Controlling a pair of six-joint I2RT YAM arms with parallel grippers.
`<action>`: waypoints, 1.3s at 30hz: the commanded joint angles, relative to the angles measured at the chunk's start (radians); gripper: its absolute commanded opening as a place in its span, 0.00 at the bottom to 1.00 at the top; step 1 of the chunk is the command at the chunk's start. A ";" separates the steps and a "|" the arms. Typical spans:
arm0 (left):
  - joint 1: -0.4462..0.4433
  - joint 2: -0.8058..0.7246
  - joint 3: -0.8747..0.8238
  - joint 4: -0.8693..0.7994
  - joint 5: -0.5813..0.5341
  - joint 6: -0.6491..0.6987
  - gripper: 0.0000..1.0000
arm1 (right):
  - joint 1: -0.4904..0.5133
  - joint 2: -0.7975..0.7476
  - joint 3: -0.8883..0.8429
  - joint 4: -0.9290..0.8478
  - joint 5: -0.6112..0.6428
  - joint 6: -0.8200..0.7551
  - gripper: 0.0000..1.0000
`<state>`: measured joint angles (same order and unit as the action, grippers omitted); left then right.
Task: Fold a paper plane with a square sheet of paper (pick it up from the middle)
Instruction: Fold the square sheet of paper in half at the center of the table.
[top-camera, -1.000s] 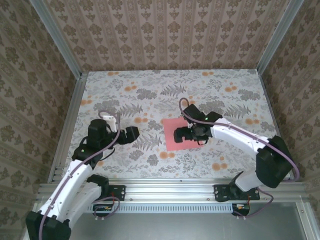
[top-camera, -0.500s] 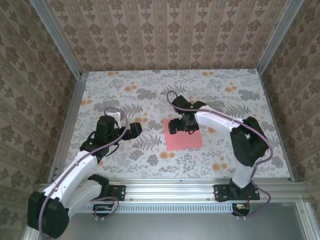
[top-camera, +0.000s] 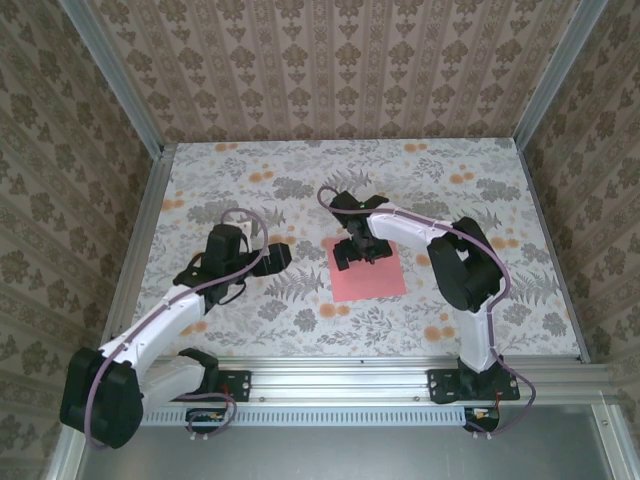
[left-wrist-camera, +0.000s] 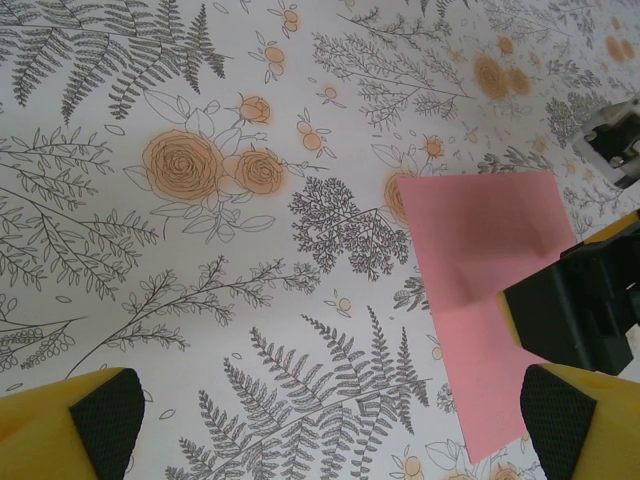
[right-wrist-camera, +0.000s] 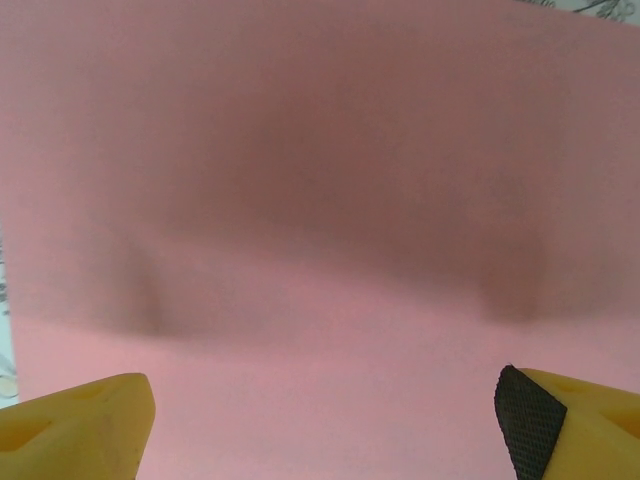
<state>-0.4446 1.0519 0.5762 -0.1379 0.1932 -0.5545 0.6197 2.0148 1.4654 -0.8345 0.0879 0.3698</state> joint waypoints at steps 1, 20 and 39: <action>-0.006 0.014 0.040 0.015 -0.010 -0.005 1.00 | -0.005 0.026 0.020 -0.045 0.001 0.020 0.91; -0.042 0.020 0.051 0.003 -0.014 0.001 1.00 | -0.009 0.084 -0.071 0.021 -0.050 0.102 0.89; -0.055 0.021 0.060 -0.008 -0.021 -0.001 1.00 | -0.011 0.039 -0.041 0.008 -0.062 0.079 0.72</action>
<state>-0.4923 1.0672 0.5964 -0.1333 0.1818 -0.5545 0.6121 2.0438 1.4403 -0.8154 0.0475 0.4484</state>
